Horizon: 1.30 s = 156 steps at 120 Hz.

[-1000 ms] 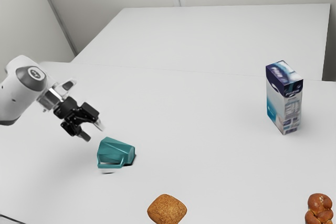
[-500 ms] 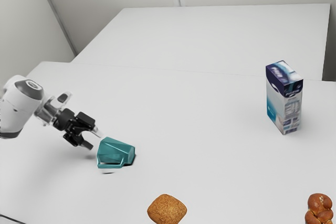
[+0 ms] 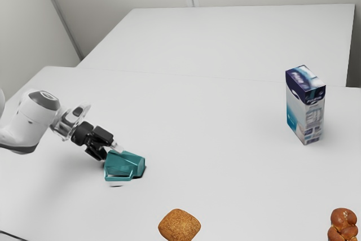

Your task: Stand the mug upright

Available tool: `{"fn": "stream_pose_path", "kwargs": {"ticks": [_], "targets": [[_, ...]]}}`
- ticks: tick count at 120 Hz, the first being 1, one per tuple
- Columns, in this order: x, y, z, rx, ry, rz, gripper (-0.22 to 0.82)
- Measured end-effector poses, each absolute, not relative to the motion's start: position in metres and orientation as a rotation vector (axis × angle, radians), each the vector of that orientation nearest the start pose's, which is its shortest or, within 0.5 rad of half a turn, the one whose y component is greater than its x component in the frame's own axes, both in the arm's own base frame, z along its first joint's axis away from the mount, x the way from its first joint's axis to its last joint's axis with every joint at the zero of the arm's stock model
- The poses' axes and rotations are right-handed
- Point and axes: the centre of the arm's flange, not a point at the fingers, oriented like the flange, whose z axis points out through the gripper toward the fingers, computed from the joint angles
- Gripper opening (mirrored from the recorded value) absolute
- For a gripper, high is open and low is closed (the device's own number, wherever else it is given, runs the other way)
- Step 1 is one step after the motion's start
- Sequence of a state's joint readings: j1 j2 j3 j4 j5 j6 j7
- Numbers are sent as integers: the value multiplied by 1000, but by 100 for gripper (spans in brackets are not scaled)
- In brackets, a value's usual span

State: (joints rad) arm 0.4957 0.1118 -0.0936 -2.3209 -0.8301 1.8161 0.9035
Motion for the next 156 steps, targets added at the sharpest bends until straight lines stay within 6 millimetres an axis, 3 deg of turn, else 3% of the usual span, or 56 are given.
{"fn": "stream_pose_path", "kwargs": {"ticks": [32,68,116,138,156], "targets": [[443,120,282,2167,-89,-23,19],[442,116,285,2144,-141,-7,-9],[445,114,295,2151,-204,39,-16],[452,97,326,2207,-298,86,-16],[462,75,350,2351,-422,106,-16]]}}
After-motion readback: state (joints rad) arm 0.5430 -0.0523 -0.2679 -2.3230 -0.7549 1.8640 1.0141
